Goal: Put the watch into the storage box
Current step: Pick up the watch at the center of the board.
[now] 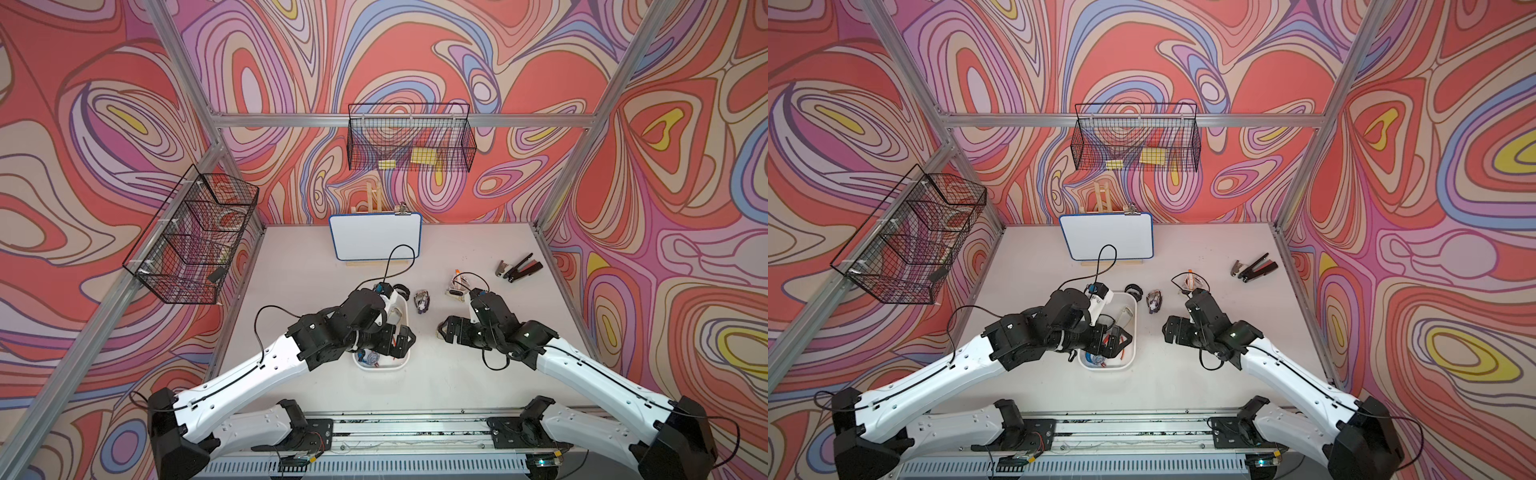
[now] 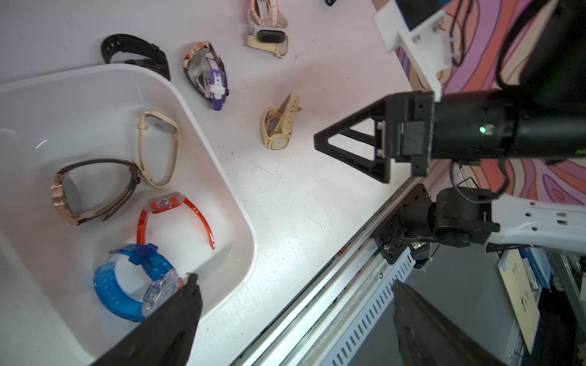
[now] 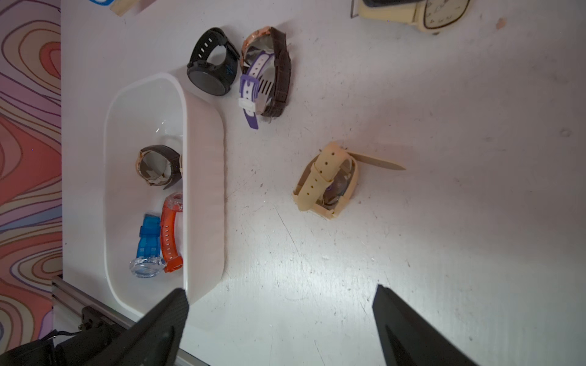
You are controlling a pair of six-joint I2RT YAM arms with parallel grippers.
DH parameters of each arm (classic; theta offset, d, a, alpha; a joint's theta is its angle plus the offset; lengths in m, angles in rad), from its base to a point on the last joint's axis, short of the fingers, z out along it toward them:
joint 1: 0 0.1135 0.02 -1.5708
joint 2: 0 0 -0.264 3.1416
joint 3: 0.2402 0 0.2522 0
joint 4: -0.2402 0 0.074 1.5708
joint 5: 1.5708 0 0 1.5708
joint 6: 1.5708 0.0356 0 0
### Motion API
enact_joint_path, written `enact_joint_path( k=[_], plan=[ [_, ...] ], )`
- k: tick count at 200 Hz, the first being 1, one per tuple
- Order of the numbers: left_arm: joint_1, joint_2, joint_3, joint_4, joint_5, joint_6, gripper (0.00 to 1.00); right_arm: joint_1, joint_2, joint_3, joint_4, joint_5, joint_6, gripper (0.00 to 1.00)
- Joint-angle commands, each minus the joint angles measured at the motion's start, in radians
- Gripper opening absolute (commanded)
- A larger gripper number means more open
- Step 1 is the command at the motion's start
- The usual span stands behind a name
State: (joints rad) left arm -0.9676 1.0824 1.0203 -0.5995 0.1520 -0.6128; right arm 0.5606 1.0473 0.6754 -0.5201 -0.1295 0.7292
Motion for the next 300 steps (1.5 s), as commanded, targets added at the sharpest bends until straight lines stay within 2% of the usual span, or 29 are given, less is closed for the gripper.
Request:
enact_joint_path(
  k=[1, 21, 55, 134, 205, 249, 283, 300],
  plan=[
    [-0.084, -0.018, -0.012, 0.06, -0.009, 0.054, 0.99, -0.052, 0.013, -0.054, 0.165, -0.137, 0.042, 0.95],
    [-0.159, -0.011, -0.011, 0.032, -0.076, 0.074, 0.99, -0.073, 0.041, -0.1, 0.312, -0.198, 0.075, 0.94],
    [-0.213, -0.014, -0.029, 0.023, -0.145, 0.06, 0.99, -0.08, 0.121, -0.097, 0.373, -0.202, 0.085, 0.84],
    [-0.218, -0.022, -0.04, 0.024, -0.168, 0.054, 0.99, -0.096, 0.192, -0.073, 0.339, -0.138, 0.072, 0.69],
    [-0.217, -0.023, -0.035, 0.017, -0.187, 0.055, 0.99, -0.122, 0.254, -0.053, 0.378, -0.115, 0.053, 0.63],
    [-0.217, -0.036, -0.037, 0.003, -0.203, 0.052, 0.99, -0.127, 0.305, -0.025, 0.386, -0.111, 0.045, 0.53],
    [-0.218, -0.046, -0.043, -0.003, -0.212, 0.051, 0.99, -0.129, 0.323, -0.019, 0.401, -0.107, 0.046, 0.51],
    [-0.217, -0.046, -0.043, -0.009, -0.213, 0.051, 0.99, -0.128, 0.333, -0.016, 0.402, -0.106, 0.042, 0.43]
  ],
)
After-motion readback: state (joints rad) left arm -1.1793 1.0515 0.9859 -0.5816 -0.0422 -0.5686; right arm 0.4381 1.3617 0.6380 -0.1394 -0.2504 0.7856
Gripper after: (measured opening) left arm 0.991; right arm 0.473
